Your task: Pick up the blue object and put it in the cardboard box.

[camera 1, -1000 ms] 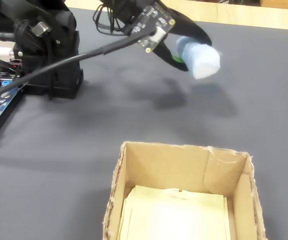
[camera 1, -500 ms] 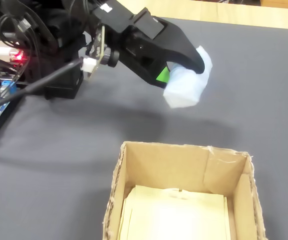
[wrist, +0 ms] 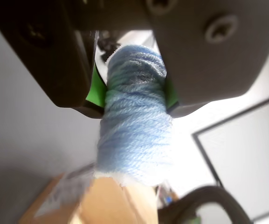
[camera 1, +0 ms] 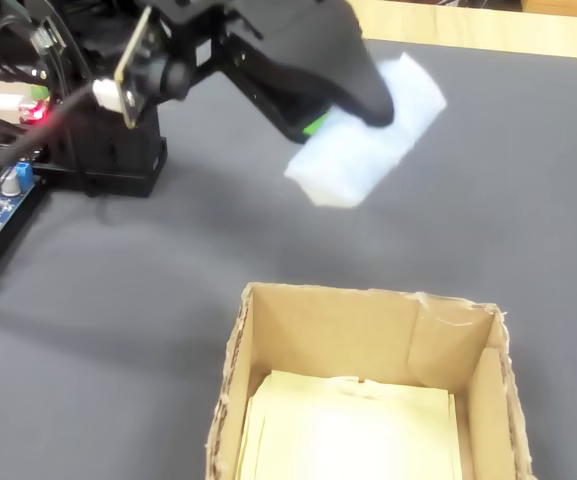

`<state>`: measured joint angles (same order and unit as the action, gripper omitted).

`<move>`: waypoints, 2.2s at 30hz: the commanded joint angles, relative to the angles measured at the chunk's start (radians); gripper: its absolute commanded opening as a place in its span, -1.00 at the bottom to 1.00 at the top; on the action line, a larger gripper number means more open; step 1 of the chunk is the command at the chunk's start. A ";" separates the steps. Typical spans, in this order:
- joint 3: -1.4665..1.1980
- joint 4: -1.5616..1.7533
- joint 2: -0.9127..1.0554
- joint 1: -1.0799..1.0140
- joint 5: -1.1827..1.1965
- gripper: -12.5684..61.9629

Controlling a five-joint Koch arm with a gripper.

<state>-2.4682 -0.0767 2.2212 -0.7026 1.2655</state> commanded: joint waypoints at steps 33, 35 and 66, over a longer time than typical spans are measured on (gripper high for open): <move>0.388 0.012 -0.480 -0.204 0.204 0.14; 0.388 0.014 -0.460 -0.192 0.206 0.14; -0.227 0.221 0.103 0.609 0.479 0.24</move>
<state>-2.7182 0.0537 2.2749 -0.1120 1.7303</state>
